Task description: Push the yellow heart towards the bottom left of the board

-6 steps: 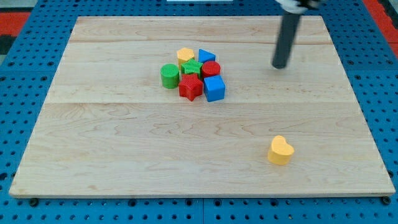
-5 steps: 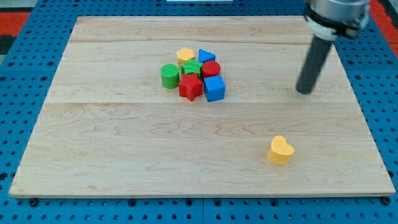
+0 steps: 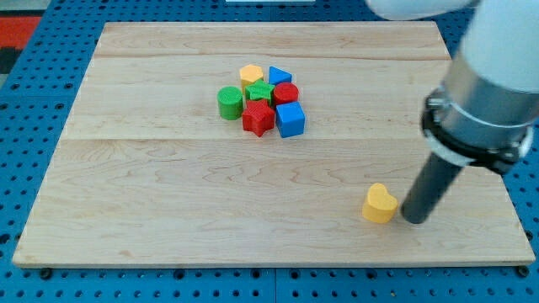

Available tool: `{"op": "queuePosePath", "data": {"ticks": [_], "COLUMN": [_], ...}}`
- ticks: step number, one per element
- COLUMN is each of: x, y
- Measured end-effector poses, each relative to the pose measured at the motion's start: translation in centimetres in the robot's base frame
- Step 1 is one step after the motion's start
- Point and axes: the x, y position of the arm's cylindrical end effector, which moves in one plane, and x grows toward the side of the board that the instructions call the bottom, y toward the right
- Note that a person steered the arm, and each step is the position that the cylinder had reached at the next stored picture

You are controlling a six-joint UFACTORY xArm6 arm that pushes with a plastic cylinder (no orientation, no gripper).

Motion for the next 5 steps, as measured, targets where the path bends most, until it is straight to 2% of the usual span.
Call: {"op": "queuePosePath", "data": {"ticks": [2,3,4,5], "x": [-2.7,-3.5,-2.6,-1.7], "y": [-12.0,-15.4,-17.6,-17.8]}}
